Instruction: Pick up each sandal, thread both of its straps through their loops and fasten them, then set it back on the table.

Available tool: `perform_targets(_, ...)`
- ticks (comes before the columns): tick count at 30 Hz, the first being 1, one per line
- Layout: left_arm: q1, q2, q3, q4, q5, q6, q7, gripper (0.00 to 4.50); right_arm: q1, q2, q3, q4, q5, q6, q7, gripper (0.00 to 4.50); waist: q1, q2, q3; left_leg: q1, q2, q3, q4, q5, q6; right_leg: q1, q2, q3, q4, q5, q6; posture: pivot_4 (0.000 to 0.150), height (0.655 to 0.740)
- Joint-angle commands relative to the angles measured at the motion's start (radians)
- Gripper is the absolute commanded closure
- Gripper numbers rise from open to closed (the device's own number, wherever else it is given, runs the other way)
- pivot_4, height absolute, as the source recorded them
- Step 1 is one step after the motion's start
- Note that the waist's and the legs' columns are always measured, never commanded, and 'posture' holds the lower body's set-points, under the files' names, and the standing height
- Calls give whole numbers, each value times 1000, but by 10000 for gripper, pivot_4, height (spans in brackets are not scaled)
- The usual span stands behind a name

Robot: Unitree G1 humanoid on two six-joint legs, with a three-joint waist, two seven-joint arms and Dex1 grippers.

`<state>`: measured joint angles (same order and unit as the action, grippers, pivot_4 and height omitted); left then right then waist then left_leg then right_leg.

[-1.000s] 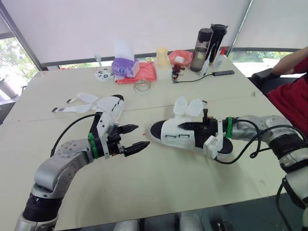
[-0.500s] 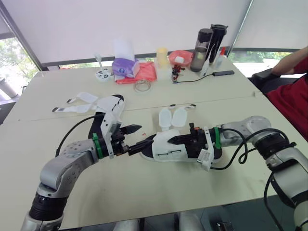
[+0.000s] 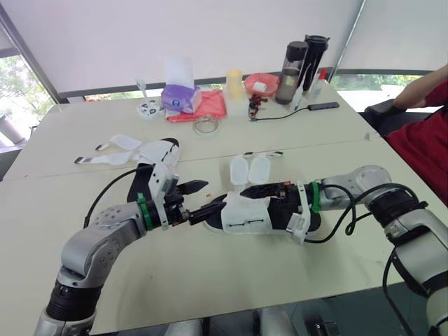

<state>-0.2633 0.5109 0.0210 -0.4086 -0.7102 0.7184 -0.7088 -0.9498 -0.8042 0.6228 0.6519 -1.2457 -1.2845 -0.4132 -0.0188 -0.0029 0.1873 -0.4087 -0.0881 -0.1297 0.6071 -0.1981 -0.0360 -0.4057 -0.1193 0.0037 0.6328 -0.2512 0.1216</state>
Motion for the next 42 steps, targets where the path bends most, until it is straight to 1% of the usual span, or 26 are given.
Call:
perform_targets(1,4,9,17,-31,-20,2,-6,0,-3,-53,-52,-28,95,-28,15,375,1,0,0,0,0,0,0,0,0,0,0,0,0,0,0,1500,7400)
perform_targets(5,29,32,22,-5,-25,2,-42,0,61,-142,-96,-75,251,-45,129,375,3,0,0,0,0,0,0,0,0,1,1,3,0,0,0,1500,7400)
perform_targets(10,32,62,-7,57,25,-40,-100,0,165,-209,-148,-176,427,-14,282,375,-4,0,0,1,0,1,0,0,0,1,2,6,0,0,0,1500,7400)
perform_targets(11,32,76,-24,78,56,-67,-125,0,197,-228,-159,-191,484,7,323,375,-4,0,0,1,0,2,0,0,0,1,2,6,0,0,0,1500,7400)
perform_targets(14,21,110,-72,146,142,-155,-199,0,331,-294,-184,-244,766,139,481,375,3,0,0,2,1,3,0,0,1,2,2,7,0,0,0,1500,7400)
perform_targets(16,3,115,-90,190,174,-200,-232,0,435,-324,-205,-309,1007,285,606,375,6,0,0,2,1,3,1,-1,2,2,2,8,0,0,0,1500,7400)
perform_targets(17,-8,115,-100,213,193,-226,-247,0,493,-335,-222,-362,1152,389,676,375,7,0,0,1,2,3,1,-1,3,2,1,9,-1,0,0,1500,7400)
perform_targets(20,-36,113,-119,269,243,-290,-283,0,626,-329,-313,-537,1491,693,810,375,5,0,0,1,3,4,4,-3,5,3,1,9,-1,0,0,1500,7400)
perform_targets(22,-55,107,-131,306,279,-337,-295,0,685,-312,-376,-643,1652,877,860,375,1,0,0,1,4,4,4,-3,5,3,1,10,-1,0,0,1500,7400)
perform_targets(25,-80,89,-138,334,292,-354,-311,0,756,-288,-469,-799,1928,1184,899,375,3,0,0,1,5,5,4,-3,6,3,2,10,-1,0,0,1500,7400)
perform_targets(27,-90,82,-139,335,293,-353,-318,0,782,-273,-530,-861,2044,1328,907,375,8,0,0,1,5,5,4,-4,6,3,1,9,-1,0,0,1500,7400)
perform_targets(29,-95,82,-134,327,286,-342,-325,0,816,-267,-606,-926,2201,1477,931,375,10,0,0,0,5,5,4,-4,7,2,1,9,-1,-1,1,1500,7400)
perform_targets(30,-97,83,-131,322,282,-336,-327,0,840,-274,-634,-959,2274,1543,970,5469,12,-1,0,-1,5,5,4,-4,7,2,1,9,-2,-1,1,1500,7400)
perform_targets(31,-100,83,-127,317,276,-328,-328,0,859,-279,-652,-983,2314,1597,1004,8813,13,-1,0,-1,5,5,4,-4,7,1,1,9,-2,-1,1,1500,7400)
perform_targets(32,-103,82,-123,312,270,-320,-328,0,873,-280,-662,-1000,2326,1634,1033,13468,13,-1,0,-1,5,5,4,-4,7,1,1,9,-2,-1,1,1500,7400)
perform_targets(34,-113,74,-114,310,261,-310,-320,0,883,-263,-666,-1012,2303,1680,1062,23087,12,-2,1,-1,5,6,4,-4,7,1,1,9,-3,-1,1,1500,7400)
perform_targets(35,-120,68,-109,312,257,-304,-315,0,884,-249,-665,-1012,2286,1695,1072,28752,12,-2,1,-1,5,6,5,-4,7,1,1,9,-3,-1,1,1500,7400)
perform_targets(38,-149,47,-90,331,238,-283,-298,0,883,-205,-650,-1001,2215,1716,1098,43534,11,-3,1,-1,6,7,5,-4,7,2,1,9,-3,0,1,1500,7400)
perform_targets(39,-163,40,-82,344,230,-274,-297,0,885,-186,-644,-988,2188,1718,1103,44376,12,-3,2,-1,6,7,5,-4,7,1,1,9,-3,0,1,1500,7400)
perform_targets(42,-202,21,-72,391,220,-262,-303,0,880,-133,-640,-936,2106,1734,1101,44376,12,-4,2,-1,6,8,6,-4,7,1,1,8,-3,0,2,1500,7400)
